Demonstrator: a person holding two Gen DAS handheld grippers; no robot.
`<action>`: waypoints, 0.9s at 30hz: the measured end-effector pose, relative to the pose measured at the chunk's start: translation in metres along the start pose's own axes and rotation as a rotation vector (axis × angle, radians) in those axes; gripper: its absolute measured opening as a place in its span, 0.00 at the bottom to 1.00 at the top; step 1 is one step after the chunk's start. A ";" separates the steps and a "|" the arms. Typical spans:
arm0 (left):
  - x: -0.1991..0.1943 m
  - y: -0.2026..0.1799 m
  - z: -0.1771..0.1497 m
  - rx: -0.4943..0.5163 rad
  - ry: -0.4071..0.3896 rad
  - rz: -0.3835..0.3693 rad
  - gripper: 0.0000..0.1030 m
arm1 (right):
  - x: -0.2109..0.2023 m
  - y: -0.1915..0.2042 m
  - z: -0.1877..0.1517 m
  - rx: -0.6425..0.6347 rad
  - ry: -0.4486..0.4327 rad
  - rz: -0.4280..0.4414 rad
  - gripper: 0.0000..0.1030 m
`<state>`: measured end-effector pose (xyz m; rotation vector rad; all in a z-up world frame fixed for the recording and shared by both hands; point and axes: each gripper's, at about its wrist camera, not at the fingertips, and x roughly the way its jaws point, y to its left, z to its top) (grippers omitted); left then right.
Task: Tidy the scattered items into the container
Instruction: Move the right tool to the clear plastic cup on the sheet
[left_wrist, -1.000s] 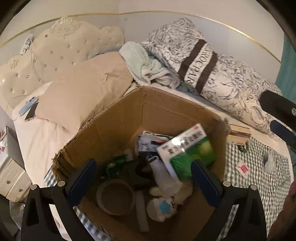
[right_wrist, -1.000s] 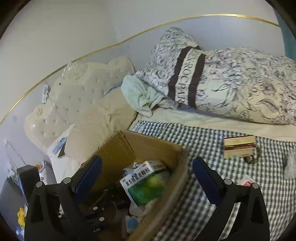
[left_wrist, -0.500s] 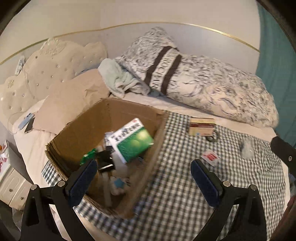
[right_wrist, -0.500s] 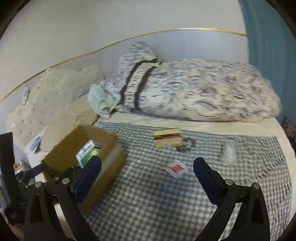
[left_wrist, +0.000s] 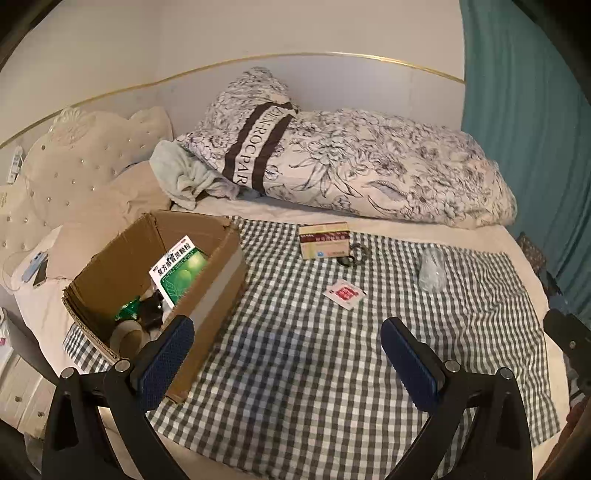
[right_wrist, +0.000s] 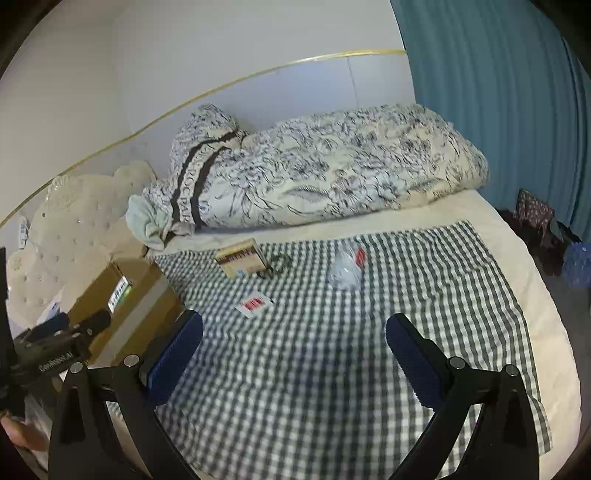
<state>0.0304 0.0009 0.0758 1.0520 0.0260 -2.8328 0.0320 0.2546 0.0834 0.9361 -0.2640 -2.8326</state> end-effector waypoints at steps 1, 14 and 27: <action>-0.001 -0.001 -0.001 0.007 0.001 0.005 1.00 | 0.001 -0.005 -0.002 0.000 0.004 -0.001 0.97; 0.043 0.008 -0.019 0.064 0.048 -0.032 1.00 | 0.039 -0.017 0.004 0.048 0.004 -0.062 0.97; 0.193 -0.038 -0.007 0.106 0.159 -0.195 1.00 | 0.160 -0.020 0.021 0.067 0.129 -0.167 0.97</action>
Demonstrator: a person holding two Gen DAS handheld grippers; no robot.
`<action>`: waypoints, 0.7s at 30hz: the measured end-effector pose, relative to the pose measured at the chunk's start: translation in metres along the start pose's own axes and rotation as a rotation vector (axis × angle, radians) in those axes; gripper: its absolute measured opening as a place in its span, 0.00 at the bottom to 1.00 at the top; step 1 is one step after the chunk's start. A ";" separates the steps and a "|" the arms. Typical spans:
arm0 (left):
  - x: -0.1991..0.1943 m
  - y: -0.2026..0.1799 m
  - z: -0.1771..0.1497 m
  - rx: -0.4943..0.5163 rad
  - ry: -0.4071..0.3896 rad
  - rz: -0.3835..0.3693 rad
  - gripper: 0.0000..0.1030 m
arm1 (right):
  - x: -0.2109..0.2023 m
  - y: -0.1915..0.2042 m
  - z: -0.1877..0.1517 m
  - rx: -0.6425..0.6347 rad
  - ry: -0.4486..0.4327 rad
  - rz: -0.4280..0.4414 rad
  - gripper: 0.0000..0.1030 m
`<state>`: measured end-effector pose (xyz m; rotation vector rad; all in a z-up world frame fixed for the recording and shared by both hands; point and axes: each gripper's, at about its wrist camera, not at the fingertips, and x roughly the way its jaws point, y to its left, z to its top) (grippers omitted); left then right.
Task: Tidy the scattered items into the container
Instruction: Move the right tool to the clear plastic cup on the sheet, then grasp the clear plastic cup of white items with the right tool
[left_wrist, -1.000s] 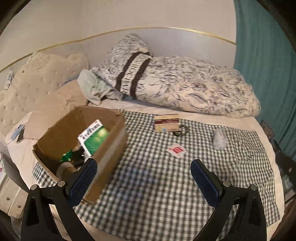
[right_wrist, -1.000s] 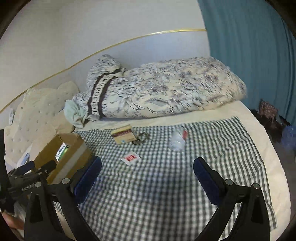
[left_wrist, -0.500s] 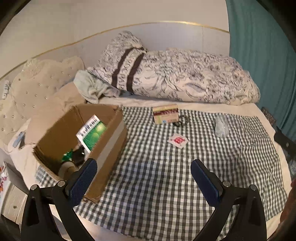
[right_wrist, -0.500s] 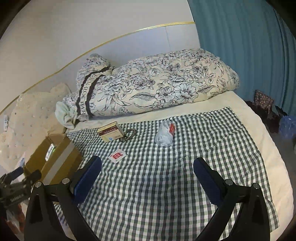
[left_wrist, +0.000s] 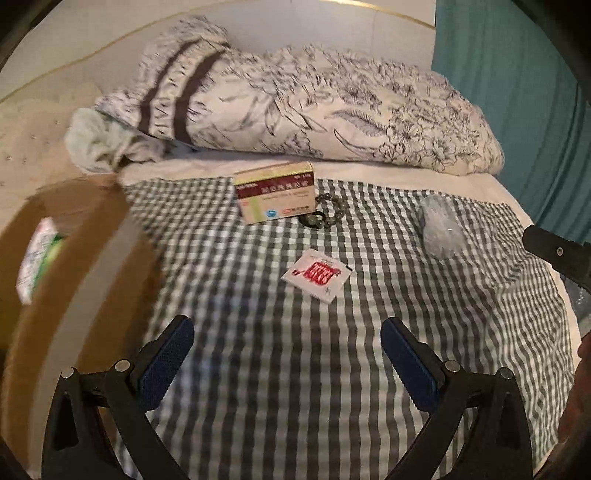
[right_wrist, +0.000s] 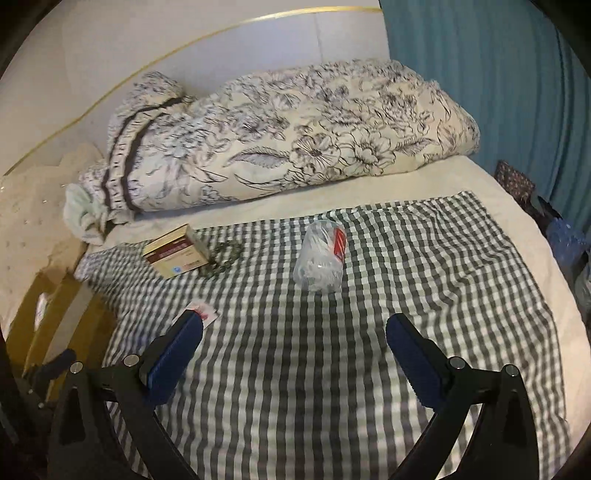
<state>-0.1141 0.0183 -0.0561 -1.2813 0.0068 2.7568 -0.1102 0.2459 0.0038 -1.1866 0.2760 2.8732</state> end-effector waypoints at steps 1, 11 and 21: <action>0.013 -0.002 0.003 0.006 0.008 -0.011 1.00 | 0.010 0.000 0.003 0.004 0.011 -0.012 0.97; 0.103 -0.016 0.020 0.078 0.072 0.004 1.00 | 0.088 -0.008 0.027 0.046 0.084 -0.093 0.97; 0.142 -0.009 0.017 0.032 0.129 -0.036 0.99 | 0.160 -0.025 0.044 0.072 0.134 -0.220 0.97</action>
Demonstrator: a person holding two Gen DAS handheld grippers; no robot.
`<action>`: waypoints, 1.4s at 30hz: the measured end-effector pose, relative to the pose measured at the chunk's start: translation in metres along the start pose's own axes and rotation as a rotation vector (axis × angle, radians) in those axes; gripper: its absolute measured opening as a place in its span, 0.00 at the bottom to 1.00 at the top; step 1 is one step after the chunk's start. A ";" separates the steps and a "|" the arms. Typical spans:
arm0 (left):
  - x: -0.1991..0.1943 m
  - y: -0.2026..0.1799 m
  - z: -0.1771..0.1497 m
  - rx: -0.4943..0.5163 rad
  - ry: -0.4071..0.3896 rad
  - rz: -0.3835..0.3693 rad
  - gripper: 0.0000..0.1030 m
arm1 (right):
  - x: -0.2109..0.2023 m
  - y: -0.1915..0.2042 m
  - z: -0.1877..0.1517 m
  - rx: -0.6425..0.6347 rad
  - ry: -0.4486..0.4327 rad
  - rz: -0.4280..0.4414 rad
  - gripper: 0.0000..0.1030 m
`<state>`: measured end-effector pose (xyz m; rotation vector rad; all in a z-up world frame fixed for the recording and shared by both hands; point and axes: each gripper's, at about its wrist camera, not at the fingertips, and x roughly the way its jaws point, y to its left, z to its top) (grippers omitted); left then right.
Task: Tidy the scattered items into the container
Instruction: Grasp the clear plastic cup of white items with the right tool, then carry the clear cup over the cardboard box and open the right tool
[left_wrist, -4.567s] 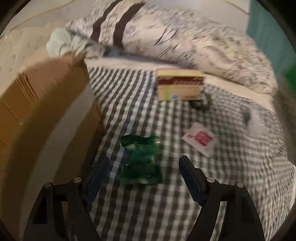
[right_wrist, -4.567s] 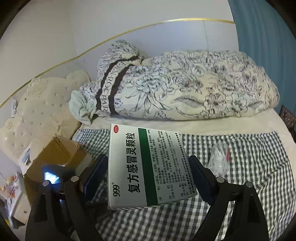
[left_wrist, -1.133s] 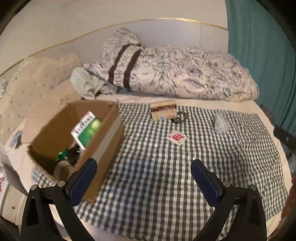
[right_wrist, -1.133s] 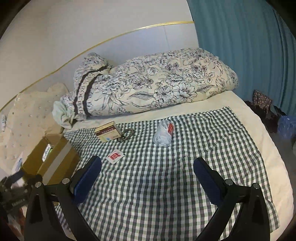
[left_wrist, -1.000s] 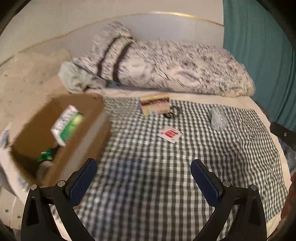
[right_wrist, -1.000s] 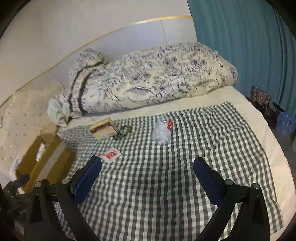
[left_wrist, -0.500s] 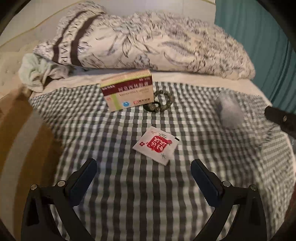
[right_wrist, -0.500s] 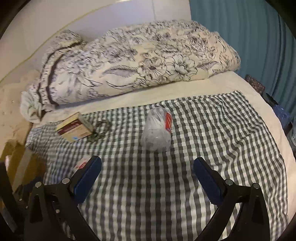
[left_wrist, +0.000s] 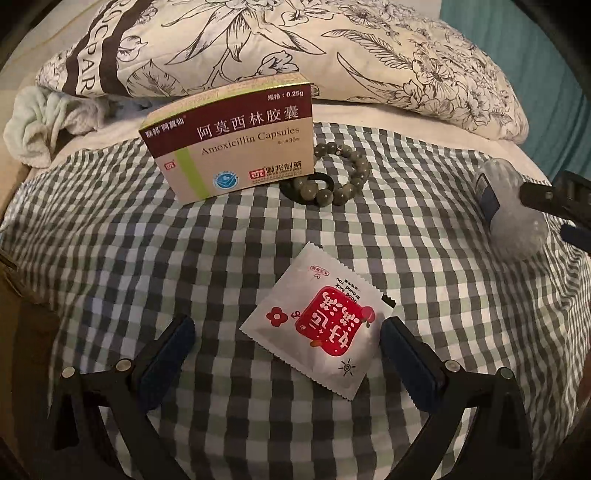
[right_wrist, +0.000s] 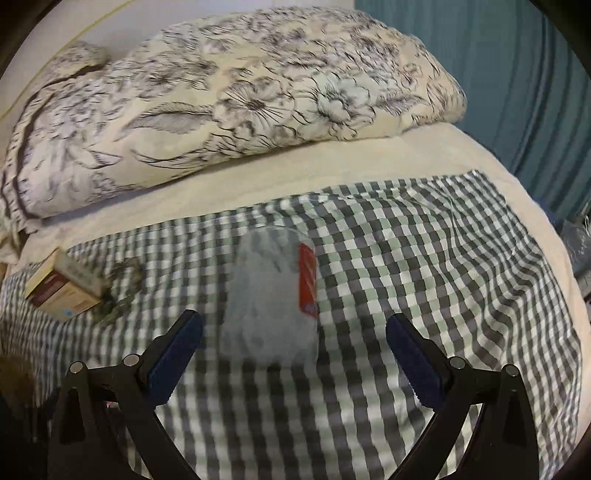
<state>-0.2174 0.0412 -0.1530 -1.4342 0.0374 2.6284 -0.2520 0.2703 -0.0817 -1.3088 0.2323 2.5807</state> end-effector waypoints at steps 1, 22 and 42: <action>0.000 -0.001 0.000 0.004 -0.003 0.000 0.98 | 0.006 -0.001 0.001 0.005 0.011 0.005 0.97; -0.025 -0.029 -0.008 0.086 -0.005 -0.012 0.04 | 0.010 -0.011 -0.043 -0.067 0.117 0.065 0.61; -0.190 0.032 -0.024 -0.057 -0.191 0.079 0.04 | -0.168 0.059 -0.101 -0.255 0.000 0.350 0.61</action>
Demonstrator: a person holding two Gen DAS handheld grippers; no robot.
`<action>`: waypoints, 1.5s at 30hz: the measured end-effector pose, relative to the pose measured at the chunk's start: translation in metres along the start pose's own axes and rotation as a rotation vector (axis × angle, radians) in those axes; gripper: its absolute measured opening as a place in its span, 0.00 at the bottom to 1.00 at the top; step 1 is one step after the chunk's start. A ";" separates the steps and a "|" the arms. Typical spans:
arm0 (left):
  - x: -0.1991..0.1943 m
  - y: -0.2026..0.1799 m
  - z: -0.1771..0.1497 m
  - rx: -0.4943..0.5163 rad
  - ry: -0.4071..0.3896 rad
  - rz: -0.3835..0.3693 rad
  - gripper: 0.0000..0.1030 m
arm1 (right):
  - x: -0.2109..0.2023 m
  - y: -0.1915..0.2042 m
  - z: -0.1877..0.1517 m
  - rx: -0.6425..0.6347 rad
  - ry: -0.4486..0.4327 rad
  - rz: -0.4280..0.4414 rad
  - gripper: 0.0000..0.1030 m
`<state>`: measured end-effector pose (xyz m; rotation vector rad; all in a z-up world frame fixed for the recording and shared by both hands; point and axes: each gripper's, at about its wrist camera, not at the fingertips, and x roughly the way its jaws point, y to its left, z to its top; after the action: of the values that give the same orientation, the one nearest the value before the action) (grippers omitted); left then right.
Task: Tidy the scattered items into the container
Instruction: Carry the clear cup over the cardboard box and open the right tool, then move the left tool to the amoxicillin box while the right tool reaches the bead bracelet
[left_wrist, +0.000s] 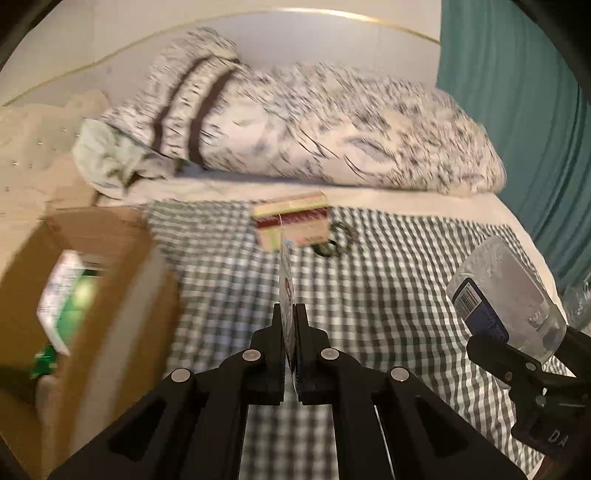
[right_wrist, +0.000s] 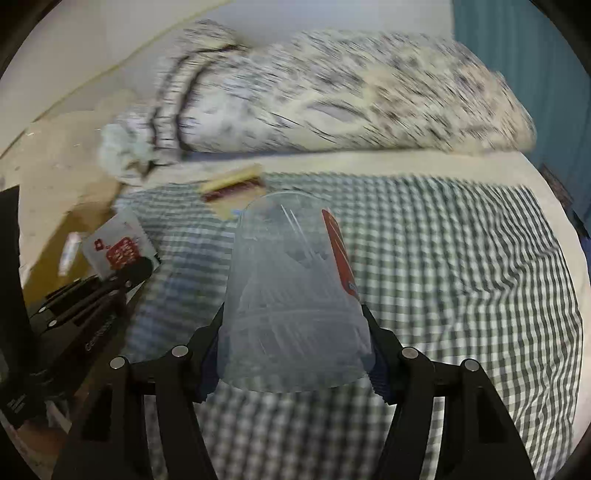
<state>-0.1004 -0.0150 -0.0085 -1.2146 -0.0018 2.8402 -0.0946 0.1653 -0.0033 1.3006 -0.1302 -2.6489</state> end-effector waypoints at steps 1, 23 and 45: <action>-0.010 0.010 0.001 -0.010 -0.005 0.018 0.04 | -0.007 0.010 0.000 -0.013 -0.010 0.015 0.61; -0.059 0.234 -0.014 -0.259 0.026 0.248 0.04 | 0.005 0.268 0.016 -0.307 0.028 0.318 0.61; -0.058 0.181 -0.027 -0.224 0.009 0.133 0.77 | -0.049 0.178 0.020 -0.153 -0.151 0.101 0.74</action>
<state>-0.0491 -0.1996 0.0108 -1.3137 -0.2547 3.0161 -0.0583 0.0010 0.0751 1.0207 -0.0138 -2.6110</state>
